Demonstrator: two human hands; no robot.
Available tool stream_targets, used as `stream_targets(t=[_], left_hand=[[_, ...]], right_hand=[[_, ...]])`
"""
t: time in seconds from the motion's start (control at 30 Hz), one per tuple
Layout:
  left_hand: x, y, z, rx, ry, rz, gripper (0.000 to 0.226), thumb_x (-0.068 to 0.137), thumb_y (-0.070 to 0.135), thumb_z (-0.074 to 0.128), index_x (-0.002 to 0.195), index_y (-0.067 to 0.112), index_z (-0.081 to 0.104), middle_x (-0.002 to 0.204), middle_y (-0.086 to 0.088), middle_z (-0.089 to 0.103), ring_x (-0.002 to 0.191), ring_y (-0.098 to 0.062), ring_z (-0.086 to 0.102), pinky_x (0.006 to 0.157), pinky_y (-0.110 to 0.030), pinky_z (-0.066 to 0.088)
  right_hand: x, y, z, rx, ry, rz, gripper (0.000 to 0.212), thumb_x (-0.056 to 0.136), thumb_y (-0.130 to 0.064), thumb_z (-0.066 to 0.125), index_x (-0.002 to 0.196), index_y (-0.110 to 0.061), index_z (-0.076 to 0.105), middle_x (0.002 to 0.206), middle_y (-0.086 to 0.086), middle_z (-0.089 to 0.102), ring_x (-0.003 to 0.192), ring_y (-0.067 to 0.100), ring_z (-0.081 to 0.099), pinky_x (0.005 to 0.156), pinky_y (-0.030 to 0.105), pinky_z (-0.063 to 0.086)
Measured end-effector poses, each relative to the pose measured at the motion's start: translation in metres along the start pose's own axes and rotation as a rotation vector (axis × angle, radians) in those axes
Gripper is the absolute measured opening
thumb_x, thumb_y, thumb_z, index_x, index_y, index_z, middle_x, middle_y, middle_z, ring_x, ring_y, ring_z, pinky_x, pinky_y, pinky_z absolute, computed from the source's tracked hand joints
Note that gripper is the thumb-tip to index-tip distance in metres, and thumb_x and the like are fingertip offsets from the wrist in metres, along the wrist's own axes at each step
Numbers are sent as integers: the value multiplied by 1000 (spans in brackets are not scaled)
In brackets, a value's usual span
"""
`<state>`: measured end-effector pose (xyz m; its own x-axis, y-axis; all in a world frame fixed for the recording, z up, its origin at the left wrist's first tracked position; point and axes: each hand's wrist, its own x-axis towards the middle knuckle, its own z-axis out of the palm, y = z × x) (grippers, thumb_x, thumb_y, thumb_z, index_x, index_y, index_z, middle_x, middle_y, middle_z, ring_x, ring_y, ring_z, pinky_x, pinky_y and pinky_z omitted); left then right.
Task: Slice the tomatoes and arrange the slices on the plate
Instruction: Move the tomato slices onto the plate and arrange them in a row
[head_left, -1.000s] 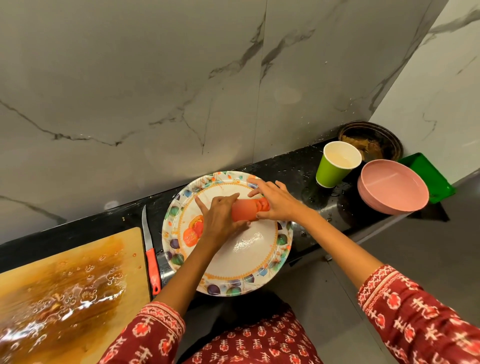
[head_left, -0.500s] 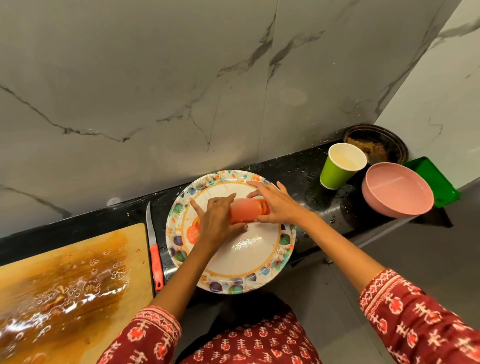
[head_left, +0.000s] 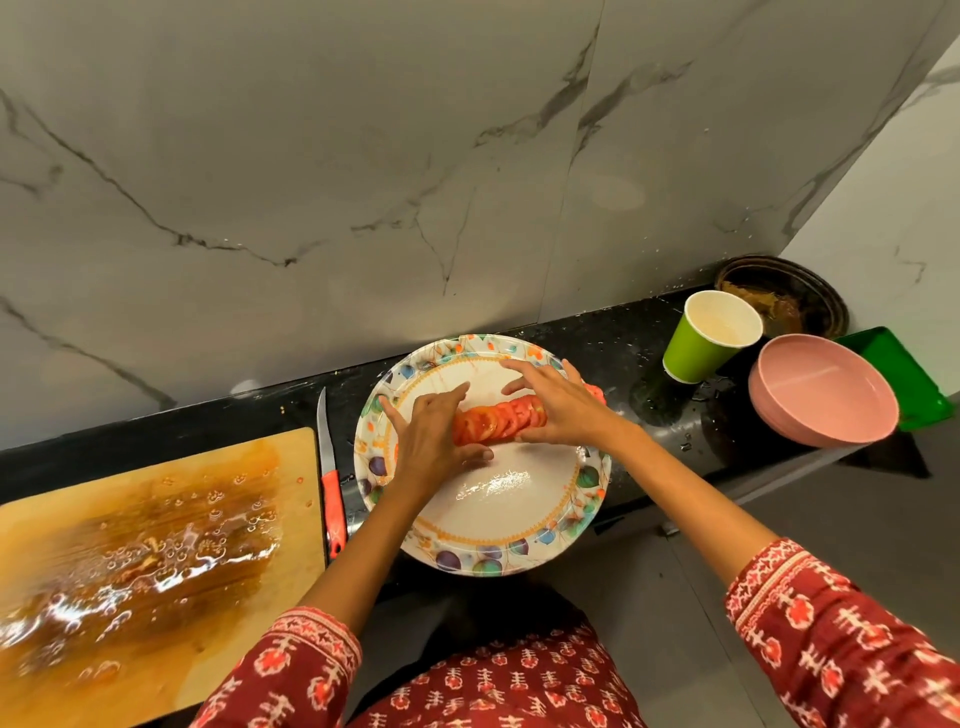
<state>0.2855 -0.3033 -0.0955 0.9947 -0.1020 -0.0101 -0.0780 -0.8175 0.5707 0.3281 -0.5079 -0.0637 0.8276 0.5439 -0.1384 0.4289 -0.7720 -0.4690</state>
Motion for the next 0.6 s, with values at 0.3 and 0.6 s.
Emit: stream_targets(t=[0.3, 0.6], left_hand=[[-22, -31, -27, -47, 44, -39, 80, 66, 33, 80, 135, 20, 43, 129, -3, 56, 126, -22, 44, 114, -41, -3], [-28, -36, -29, -35, 125, -12, 79, 63, 31, 82, 132, 15, 48, 131, -8, 55, 128, -25, 42, 115, -44, -6]], right_hand=[[14, -22, 12, 16, -25, -55, 86, 80, -30, 71, 146, -23, 16, 128, -4, 57, 132, 17, 36, 115, 49, -1], [16, -30, 11, 15, -21, -64, 91, 78, -36, 73, 147, -23, 16, 134, -4, 53, 135, 18, 33, 115, 51, 1]])
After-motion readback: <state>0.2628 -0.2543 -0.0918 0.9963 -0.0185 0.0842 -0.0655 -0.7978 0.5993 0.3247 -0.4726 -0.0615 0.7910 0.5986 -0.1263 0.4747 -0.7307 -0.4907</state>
